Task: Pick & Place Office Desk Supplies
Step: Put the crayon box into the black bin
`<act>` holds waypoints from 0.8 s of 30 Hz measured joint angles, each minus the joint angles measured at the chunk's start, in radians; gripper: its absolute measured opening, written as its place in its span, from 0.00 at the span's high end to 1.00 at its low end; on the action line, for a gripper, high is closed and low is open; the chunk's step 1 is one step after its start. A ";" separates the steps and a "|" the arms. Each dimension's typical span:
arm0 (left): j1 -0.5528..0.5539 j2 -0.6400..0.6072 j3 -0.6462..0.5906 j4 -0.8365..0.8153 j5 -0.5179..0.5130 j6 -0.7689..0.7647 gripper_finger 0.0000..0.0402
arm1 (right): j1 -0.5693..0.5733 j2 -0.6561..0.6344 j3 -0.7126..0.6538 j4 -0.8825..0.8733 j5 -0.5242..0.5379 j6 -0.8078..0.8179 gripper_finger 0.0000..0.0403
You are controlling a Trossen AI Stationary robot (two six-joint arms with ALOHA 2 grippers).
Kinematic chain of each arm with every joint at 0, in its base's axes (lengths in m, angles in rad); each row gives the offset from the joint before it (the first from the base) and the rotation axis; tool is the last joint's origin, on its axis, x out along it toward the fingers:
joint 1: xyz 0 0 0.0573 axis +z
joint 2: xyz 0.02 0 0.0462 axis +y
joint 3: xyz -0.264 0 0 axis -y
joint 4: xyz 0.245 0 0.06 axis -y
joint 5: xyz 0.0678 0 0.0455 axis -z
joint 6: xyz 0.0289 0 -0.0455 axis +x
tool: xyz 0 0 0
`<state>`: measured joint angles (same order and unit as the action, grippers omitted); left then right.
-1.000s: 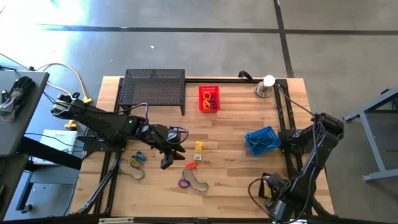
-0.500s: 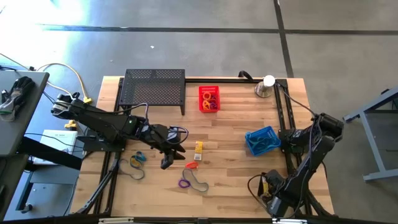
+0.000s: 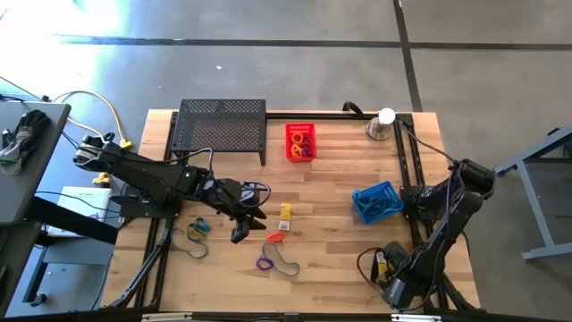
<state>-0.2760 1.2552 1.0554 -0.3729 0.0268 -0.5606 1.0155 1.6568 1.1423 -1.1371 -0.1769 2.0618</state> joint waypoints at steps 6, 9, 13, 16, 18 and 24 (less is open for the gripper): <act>0.000 0.000 0.000 0.000 -0.003 0.000 0.60 | -0.003 -0.119 0.001 -0.006 0.121 0.064 0.38; 0.000 0.000 0.000 -0.005 -0.003 0.000 0.60 | -0.019 -0.183 0.001 -0.003 0.289 0.068 0.39; 0.000 0.000 0.000 -0.029 -0.003 -0.019 0.60 | -0.051 -0.250 0.001 0.016 0.576 -0.008 0.38; -0.007 0.000 0.000 -0.053 -0.003 -0.054 0.60 | -0.084 -0.264 0.001 0.058 0.782 -0.141 0.38; -0.016 0.000 0.000 -0.072 -0.003 -0.085 0.60 | -0.107 -0.264 0.001 0.105 0.880 -0.255 0.38; -0.053 0.000 0.000 -0.130 -0.005 -0.116 0.60 | -0.182 -0.241 0.001 0.235 0.897 -0.533 0.38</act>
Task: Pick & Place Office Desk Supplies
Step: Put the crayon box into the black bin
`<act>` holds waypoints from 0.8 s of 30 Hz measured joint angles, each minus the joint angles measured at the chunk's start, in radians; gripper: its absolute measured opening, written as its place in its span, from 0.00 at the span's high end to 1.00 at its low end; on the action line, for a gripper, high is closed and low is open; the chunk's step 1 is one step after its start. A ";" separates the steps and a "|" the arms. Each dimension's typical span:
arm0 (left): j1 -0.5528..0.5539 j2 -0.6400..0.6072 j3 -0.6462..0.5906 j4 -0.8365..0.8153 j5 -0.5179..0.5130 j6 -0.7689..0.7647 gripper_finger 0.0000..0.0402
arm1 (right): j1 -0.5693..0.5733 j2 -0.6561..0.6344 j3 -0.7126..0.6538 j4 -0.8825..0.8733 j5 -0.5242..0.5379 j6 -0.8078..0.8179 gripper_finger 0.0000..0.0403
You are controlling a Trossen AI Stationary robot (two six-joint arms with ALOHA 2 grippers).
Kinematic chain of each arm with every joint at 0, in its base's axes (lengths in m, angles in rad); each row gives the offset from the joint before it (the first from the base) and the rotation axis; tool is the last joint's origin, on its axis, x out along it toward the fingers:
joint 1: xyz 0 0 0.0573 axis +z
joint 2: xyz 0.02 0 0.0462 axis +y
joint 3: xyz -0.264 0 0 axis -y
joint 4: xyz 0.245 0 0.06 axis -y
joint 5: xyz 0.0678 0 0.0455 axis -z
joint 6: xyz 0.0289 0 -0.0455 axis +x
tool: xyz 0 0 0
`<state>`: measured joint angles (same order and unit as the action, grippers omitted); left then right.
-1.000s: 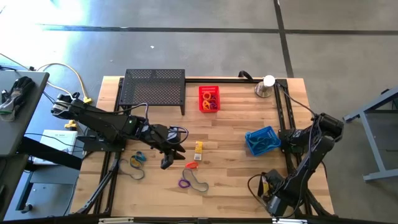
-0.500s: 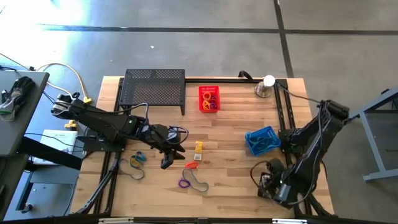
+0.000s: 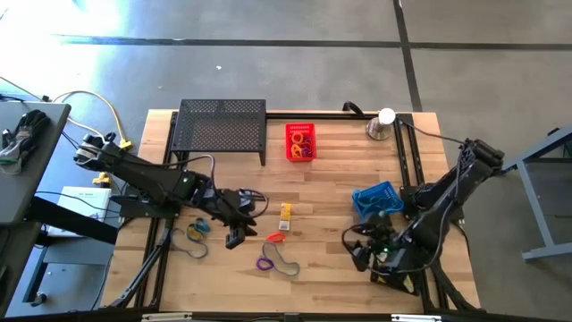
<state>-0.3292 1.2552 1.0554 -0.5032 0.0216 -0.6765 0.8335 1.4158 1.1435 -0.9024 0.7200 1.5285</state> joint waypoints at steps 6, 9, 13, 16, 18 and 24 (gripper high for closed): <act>0.020 0.003 0.000 -0.072 -0.093 -0.097 0.60 | -0.076 0.015 0.000 0.054 -0.074 -0.124 0.39; 0.028 0.010 0.000 -0.077 -0.106 -0.106 0.59 | -0.107 0.015 0.000 0.066 -0.092 -0.147 0.39; 0.038 0.051 0.000 -0.068 -0.140 -0.075 0.52 | -0.130 0.015 0.000 0.076 -0.094 -0.168 0.39; 0.055 0.105 0.000 -0.059 -0.151 -0.057 0.44 | -0.142 0.015 0.000 0.078 -0.096 -0.168 0.39; 0.074 0.150 0.000 -0.048 -0.161 -0.060 0.39 | -0.148 0.015 0.000 0.079 -0.095 -0.168 0.39; 0.143 0.279 0.000 -0.013 -0.226 -0.219 0.32 | -0.185 0.015 0.000 0.101 -0.052 -0.169 0.39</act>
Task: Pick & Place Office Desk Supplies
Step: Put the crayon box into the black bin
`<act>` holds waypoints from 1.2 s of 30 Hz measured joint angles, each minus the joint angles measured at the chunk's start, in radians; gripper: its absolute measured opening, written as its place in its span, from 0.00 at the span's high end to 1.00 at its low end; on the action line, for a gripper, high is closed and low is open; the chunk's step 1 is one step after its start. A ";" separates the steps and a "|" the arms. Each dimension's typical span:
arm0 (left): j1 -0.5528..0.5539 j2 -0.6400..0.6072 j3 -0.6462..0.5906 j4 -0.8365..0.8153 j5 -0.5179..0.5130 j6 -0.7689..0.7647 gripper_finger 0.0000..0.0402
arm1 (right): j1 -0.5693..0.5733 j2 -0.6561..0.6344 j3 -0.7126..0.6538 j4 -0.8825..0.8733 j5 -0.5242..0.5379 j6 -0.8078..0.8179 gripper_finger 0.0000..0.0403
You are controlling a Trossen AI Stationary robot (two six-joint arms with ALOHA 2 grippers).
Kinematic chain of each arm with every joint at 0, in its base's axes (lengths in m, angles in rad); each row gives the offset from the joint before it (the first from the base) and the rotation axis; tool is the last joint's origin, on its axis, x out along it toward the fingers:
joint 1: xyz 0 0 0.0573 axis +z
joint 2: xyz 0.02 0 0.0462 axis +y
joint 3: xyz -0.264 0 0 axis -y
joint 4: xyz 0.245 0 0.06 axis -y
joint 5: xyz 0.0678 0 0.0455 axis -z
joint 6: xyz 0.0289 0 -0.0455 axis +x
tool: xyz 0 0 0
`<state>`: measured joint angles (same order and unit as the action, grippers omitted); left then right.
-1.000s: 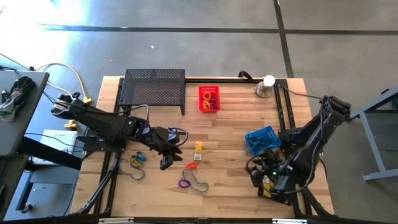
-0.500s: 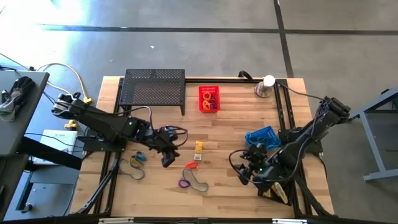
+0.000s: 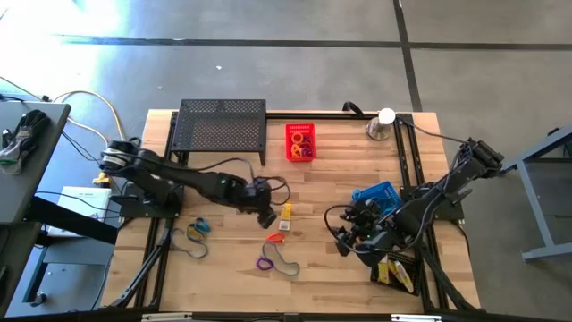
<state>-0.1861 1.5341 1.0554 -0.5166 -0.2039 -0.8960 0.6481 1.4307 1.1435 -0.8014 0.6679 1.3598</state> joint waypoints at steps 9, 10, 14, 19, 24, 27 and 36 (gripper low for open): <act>0.053 0.159 0.000 0.169 0.081 -0.122 0.32 | -0.079 0.000 0.000 0.092 0.002 -0.003 0.39; 0.052 0.167 0.000 0.175 0.097 -0.123 0.32 | -0.083 0.000 0.000 0.093 0.002 -0.003 0.39; 0.036 0.184 0.000 0.242 0.121 -0.123 0.32 | -0.090 0.000 0.000 0.103 0.004 -0.003 0.39; 0.014 0.183 0.000 0.282 0.050 -0.119 0.32 | -0.093 0.000 0.000 0.108 0.004 -0.035 0.39; -0.003 0.183 0.000 0.299 -0.024 -0.121 0.32 | -0.104 0.000 0.000 0.111 0.003 -0.054 0.39; -0.007 0.183 0.000 0.299 -0.040 -0.141 0.32 | -0.108 0.000 0.000 0.110 0.000 -0.127 0.39; -0.035 0.183 0.000 0.301 -0.144 -0.282 0.32 | -0.141 0.000 0.000 0.110 -0.043 -0.482 0.39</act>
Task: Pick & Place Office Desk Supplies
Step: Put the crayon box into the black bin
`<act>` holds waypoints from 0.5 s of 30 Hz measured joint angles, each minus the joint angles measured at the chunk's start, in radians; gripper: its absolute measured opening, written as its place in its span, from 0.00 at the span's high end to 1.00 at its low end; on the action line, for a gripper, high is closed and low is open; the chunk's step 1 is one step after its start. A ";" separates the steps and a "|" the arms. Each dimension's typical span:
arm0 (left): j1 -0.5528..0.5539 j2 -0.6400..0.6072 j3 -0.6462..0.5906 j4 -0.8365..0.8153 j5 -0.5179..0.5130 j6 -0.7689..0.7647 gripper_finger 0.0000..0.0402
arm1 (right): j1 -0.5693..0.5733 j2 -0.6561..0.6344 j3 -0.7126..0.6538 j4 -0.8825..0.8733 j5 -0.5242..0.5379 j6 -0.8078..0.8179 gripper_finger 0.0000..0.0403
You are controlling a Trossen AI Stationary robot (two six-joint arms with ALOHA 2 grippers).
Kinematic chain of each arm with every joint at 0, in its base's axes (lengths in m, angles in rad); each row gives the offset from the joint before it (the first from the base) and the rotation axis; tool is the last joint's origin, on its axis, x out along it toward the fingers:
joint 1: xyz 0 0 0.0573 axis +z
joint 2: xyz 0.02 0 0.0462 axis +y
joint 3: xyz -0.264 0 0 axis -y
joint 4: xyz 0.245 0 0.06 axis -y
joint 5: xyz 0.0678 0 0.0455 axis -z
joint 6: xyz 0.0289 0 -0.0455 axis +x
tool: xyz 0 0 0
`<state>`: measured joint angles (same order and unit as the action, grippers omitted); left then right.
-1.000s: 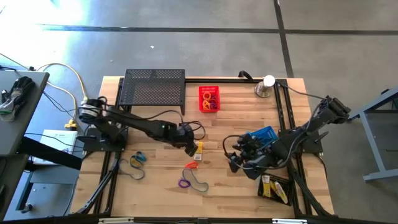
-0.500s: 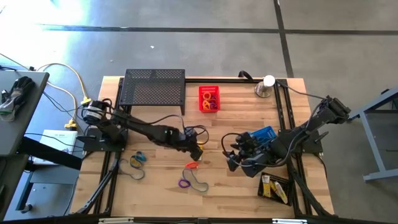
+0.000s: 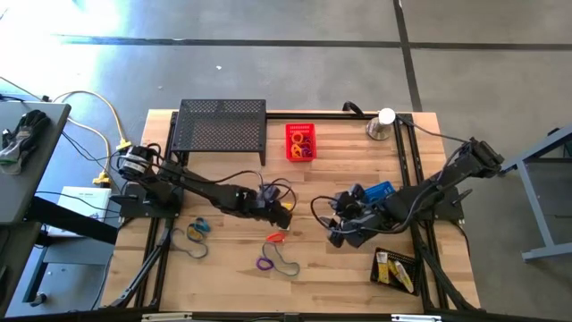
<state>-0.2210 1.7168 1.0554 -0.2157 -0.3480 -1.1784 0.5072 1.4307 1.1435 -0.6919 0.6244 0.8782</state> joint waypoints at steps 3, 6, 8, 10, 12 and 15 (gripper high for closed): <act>0.000 0.000 0.000 0.000 -0.053 -0.099 0.32 | -0.011 0.000 0.000 -0.001 -0.072 -0.099 0.39; 0.001 0.000 0.000 -0.001 -0.082 -0.167 0.32 | -0.011 0.000 0.000 -0.002 -0.117 -0.185 0.39; -0.003 0.000 0.000 0.000 -0.112 -0.180 0.32 | -0.011 0.000 0.000 -0.003 -0.136 -0.240 0.39; -0.016 0.009 0.000 0.013 -0.170 -0.141 0.32 | -0.011 0.000 0.000 -0.006 -0.137 -0.282 0.39; -0.035 0.023 0.000 0.013 -0.220 -0.136 0.32 | -0.010 0.000 0.000 -0.008 -0.137 -0.306 0.39; -0.056 0.062 0.000 0.039 -0.243 -0.174 0.32 | -0.010 0.001 0.000 -0.010 -0.139 -0.310 0.39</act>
<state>-0.2766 1.7783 1.0554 -0.1765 -0.5914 -1.3523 0.4970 1.4315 1.1435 -0.7016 0.4850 0.5677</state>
